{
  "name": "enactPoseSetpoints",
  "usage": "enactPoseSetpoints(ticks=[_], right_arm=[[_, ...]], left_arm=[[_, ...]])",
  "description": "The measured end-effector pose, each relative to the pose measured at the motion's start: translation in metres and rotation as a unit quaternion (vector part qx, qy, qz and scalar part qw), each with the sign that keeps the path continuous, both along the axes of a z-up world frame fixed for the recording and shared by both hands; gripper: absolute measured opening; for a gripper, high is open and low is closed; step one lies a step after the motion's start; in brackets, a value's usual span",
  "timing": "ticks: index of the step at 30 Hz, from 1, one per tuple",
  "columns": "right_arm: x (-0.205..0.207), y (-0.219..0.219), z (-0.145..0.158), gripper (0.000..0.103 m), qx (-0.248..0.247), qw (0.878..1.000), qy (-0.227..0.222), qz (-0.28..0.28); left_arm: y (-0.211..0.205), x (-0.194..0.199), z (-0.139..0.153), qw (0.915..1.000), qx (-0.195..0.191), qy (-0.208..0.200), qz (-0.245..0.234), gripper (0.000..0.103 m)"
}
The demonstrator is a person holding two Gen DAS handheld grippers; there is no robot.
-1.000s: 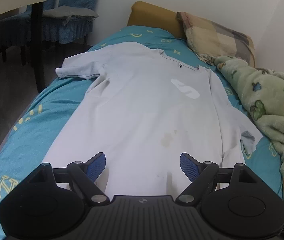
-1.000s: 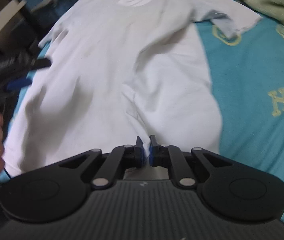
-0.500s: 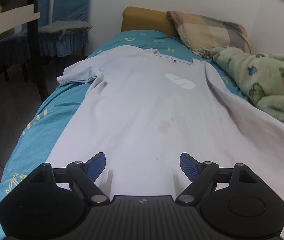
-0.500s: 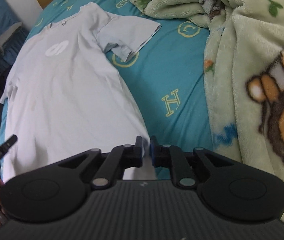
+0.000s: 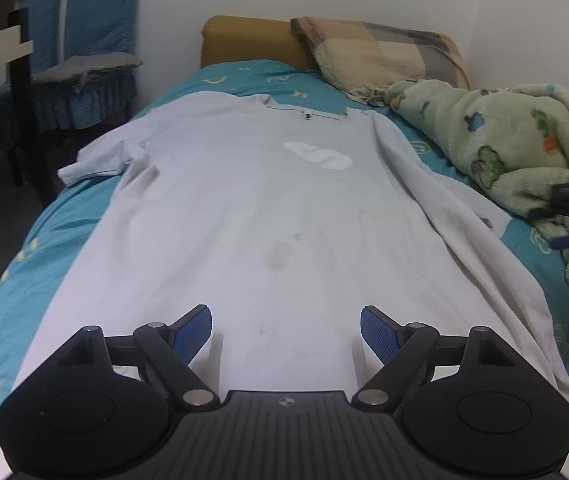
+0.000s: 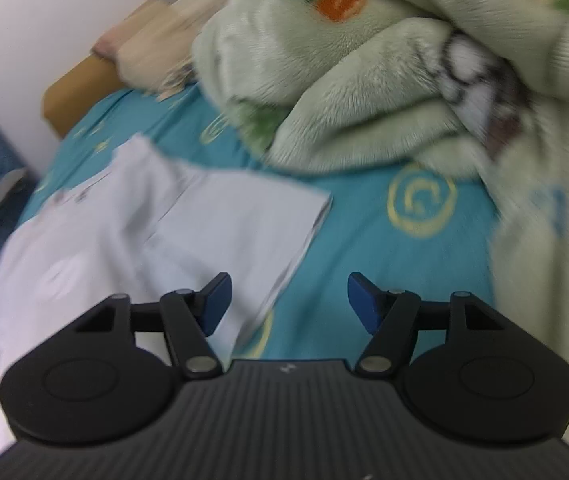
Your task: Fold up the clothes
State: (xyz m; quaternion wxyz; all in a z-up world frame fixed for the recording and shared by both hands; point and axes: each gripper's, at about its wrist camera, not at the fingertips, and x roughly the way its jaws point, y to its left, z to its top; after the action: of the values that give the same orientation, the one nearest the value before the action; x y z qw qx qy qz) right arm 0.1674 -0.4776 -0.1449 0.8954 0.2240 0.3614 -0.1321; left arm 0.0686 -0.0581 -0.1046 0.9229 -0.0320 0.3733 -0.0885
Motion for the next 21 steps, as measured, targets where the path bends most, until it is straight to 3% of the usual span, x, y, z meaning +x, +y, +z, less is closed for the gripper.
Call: enactPoseSetpoints(ticks=[4,7,8,9,11,14,21], right_arm=[[0.049,-0.018,-0.043,0.067,-0.002,1.0,-0.009,-0.029],[0.072,-0.009,-0.051,0.062,-0.071,0.997,-0.042,-0.009],[0.076,0.0,-0.053,0.039,-0.101,0.994,-0.043,0.014],[0.081,0.008,-0.054,0.009,-0.131,0.99,-0.044,0.038],[0.082,0.019,-0.056,0.009,-0.149,0.986,-0.049,0.063],[0.081,0.027,-0.038,0.008,-0.19,0.977,-0.071,0.063],[0.1,-0.003,0.078,0.007,-0.311,0.94,-0.139,0.0]], left_arm=[[-0.007,0.011,-0.013,0.9997,-0.003,-0.005,-0.024,0.083],[-0.013,0.023,-0.025,0.9994,-0.001,-0.014,-0.033,0.082],[-0.013,0.026,-0.028,0.9993,-0.007,-0.02,-0.03,0.081],[-0.013,0.03,-0.03,0.9992,-0.014,-0.026,-0.026,0.08],[-0.011,0.036,-0.033,0.9985,-0.031,-0.037,-0.027,0.08],[-0.009,0.041,-0.036,0.9981,-0.041,-0.04,-0.021,0.08],[-0.009,0.041,-0.038,0.9985,-0.03,-0.036,-0.026,0.08]])
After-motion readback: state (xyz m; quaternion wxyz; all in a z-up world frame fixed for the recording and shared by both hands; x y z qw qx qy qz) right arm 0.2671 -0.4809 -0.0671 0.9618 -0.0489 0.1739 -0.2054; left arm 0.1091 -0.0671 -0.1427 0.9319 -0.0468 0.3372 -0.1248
